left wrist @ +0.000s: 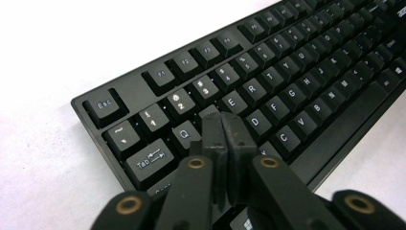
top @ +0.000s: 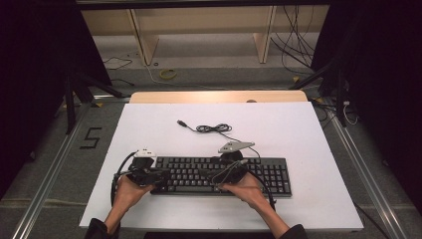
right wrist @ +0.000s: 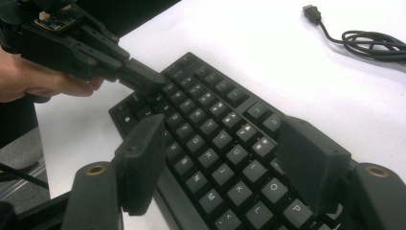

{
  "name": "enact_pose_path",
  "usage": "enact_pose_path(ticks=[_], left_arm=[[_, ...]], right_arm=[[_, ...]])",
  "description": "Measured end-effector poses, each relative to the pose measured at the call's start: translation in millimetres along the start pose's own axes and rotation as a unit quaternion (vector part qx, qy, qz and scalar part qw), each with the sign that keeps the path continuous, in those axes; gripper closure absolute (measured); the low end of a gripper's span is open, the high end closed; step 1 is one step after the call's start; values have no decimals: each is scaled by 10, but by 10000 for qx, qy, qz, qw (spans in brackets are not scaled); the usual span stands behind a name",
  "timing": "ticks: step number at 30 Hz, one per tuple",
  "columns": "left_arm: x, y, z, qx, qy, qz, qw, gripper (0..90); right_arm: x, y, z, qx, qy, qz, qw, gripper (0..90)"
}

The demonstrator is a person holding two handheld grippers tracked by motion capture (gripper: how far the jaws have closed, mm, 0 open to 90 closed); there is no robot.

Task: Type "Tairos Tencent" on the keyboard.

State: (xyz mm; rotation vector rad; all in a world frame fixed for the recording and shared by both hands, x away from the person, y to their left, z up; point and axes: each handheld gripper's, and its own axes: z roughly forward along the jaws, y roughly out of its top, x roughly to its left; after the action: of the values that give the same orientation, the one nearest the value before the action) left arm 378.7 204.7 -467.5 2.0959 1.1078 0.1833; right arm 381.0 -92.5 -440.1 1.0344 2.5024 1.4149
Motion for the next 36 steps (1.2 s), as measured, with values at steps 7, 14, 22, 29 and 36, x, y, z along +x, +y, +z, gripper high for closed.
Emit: enact_pose_path(ticks=[7,14,22,29,36], left_arm=[[1,-4,35,163,3,18,9999,890],[16,-12,53,217,-21,-32,9998,891],[-2,-27,78,249,11,-39,9997,893],[-5,-10,43,196,-50,-48,9998,888],[-38,29,-22,-17,-126,-116,9999,766]], right_arm=[[-17,-12,-35,-25,-25,1,10000,349],[-36,-18,-68,-62,-37,10,10000,344],[-38,-21,-74,-69,-58,32,10000,344],[-40,-22,-68,-44,-66,19,10000,345],[-70,-17,-38,-9,-72,0,10000,349]])
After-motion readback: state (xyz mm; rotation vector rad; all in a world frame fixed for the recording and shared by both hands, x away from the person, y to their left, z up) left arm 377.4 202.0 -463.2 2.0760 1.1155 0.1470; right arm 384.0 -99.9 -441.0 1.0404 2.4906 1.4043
